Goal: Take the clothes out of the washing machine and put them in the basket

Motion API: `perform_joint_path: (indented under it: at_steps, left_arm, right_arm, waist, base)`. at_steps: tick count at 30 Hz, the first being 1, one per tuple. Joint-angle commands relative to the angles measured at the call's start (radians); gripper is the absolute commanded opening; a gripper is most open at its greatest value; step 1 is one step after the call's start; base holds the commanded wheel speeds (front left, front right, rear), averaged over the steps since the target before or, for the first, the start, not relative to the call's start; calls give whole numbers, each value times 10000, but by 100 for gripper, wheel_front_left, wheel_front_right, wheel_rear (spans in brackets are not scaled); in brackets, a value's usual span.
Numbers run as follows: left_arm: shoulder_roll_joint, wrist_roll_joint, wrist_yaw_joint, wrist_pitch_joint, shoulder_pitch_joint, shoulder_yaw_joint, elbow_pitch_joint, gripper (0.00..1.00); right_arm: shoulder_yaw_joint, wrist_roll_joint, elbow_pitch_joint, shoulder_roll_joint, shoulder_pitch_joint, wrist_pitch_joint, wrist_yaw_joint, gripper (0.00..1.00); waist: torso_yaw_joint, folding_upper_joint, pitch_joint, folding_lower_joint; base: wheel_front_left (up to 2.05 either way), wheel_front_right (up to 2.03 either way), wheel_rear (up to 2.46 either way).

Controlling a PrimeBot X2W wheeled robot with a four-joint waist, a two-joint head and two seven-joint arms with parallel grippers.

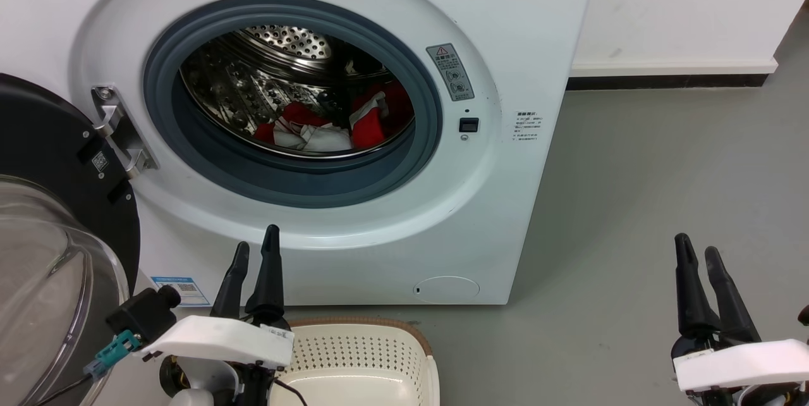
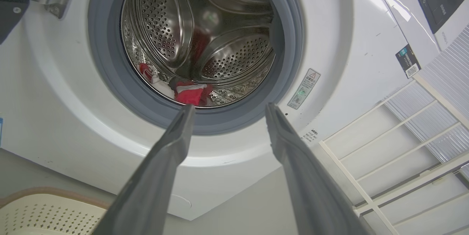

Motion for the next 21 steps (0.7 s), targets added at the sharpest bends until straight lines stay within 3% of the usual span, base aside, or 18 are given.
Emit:
perform_joint_path:
  at_steps: [1, 21]
  left_arm:
    - [31, 327, 55, -107, -36, -70, -170, 100]
    - [29, 2847, 351, -661, 62, -469, -206, 100]
  right_arm:
    - [13, -382, -205, -36, 20, -100, 3, 100]
    - [26, -3095, -338, -34, 379, -666, 2, 100]
  waist:
    - [7, 0, 2, 0]
    - [66, 0, 7, 0]
  base:
    - [0, 0, 0]
    - [0, 0, 0]
